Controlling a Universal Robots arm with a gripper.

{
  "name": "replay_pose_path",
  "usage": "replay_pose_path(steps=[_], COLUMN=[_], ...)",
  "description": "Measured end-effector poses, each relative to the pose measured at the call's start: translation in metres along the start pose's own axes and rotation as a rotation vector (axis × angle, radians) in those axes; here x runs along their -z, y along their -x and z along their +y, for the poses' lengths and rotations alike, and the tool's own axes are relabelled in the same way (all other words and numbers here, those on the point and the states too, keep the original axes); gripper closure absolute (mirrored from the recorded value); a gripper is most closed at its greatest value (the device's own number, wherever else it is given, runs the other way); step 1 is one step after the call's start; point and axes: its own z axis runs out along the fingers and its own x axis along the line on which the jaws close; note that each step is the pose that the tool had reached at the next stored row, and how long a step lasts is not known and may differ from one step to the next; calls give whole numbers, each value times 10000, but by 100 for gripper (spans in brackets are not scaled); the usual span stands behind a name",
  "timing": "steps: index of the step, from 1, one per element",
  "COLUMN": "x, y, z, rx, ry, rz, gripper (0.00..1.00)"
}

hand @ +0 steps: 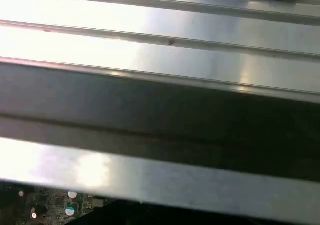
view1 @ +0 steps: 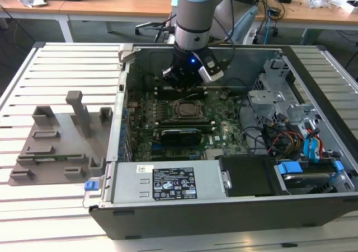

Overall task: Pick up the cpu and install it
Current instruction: 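Install the first cpu locking lever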

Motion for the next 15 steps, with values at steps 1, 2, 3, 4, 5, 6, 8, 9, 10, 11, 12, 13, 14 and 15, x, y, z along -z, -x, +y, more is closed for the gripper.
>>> replay_pose_path(steps=[1,2,3,4,5,6,8,9,10,11,12,13,14,15], x=[-2,-1,-3,-3,-3,-2,-2,-2,-2,-1,-1,0,0,1], y=[-81,-95,-87,-83,-85,-94,-123,-139,-153,-163,-170,-176,-184,-195], z=[5,-6,-11,-16,-17,-16,-13,-11,-10,-12,-19,-30,-41,-50], rx=[5,12,14,15,13,15,20,22,24,27,28,31,30,28], ry=[57,243,375,384,383,379,373,370,368,364,363,362,361,360], rz=[-73,-117,-132,-134,-133,-143,-193,-222,-247,-272,-284,-293,-303,-317], gripper=[89,89,89,89,89,89,89,89,89,89,89,89,89,89])
